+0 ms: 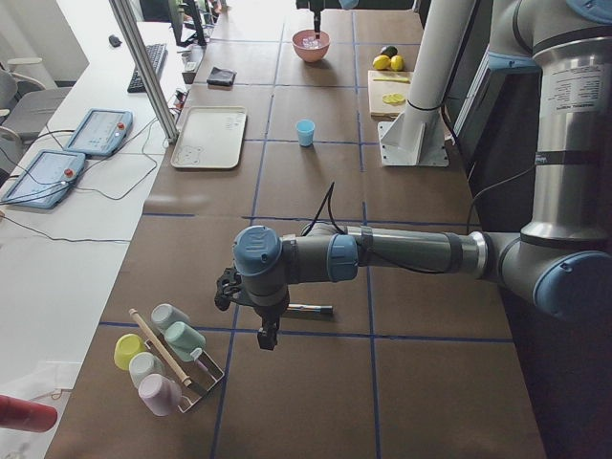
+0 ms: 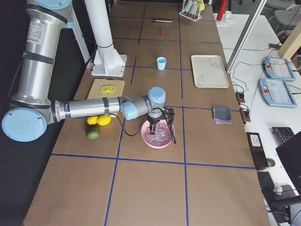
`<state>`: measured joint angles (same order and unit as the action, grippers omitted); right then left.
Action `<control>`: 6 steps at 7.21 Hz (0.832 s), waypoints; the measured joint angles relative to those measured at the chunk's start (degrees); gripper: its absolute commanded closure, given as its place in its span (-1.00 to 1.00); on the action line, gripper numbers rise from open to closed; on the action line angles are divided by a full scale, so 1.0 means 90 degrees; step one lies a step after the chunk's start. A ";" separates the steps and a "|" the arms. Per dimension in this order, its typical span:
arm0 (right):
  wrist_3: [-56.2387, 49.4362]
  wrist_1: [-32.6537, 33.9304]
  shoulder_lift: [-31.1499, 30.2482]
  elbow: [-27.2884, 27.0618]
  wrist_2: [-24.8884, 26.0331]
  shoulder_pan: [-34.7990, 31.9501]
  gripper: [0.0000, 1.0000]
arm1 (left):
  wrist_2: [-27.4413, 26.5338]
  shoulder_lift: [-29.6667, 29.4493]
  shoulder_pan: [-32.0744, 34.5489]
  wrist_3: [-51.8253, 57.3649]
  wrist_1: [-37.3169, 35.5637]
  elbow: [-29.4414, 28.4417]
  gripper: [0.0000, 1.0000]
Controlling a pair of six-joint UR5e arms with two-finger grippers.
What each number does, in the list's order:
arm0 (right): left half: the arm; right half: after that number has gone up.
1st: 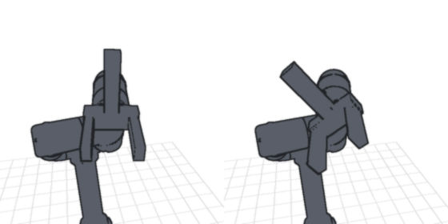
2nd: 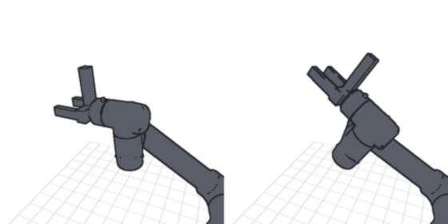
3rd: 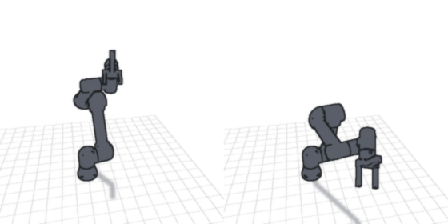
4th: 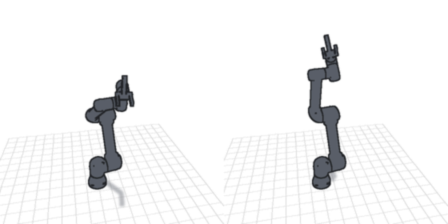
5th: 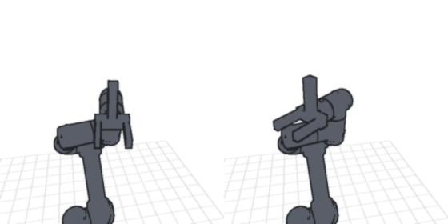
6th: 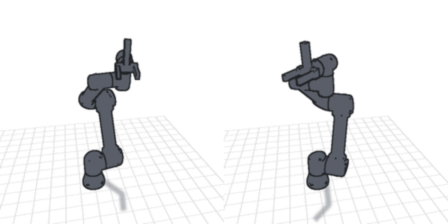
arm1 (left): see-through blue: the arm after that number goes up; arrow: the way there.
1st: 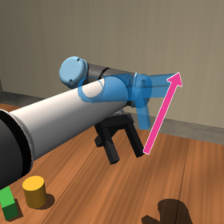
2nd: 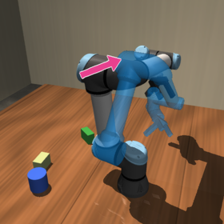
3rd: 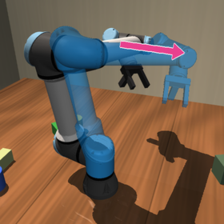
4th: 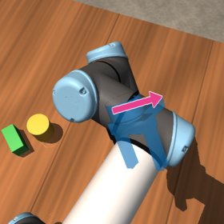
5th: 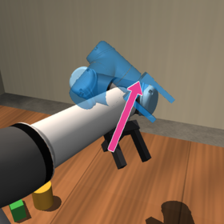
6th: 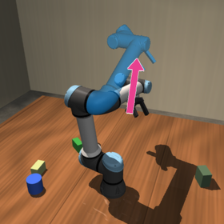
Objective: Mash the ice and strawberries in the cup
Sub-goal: 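Lower the right gripper into the pink bowl and grasp an ice cube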
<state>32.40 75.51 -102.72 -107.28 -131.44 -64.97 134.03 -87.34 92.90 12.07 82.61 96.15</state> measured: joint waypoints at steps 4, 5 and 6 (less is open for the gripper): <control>0.0003 0.0002 0.0214 0.0217 0.0048 0.0208 -0.38 | -0.0007 -0.0038 0.0000 -0.0010 0.0001 0.0000 -1.00; 0.0003 0.0000 0.0243 0.0254 0.0065 0.0246 -0.38 | -0.0003 -0.0040 0.0000 -0.0012 0.0001 0.0000 -1.00; 0.0003 -0.0001 0.0303 0.0289 0.0076 0.0278 -0.38 | -0.0001 -0.0045 0.0000 -0.0013 0.0000 0.0000 -1.00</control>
<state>32.43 75.50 -100.00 -104.67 -130.75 -62.47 134.02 -87.74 92.90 11.96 82.62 96.15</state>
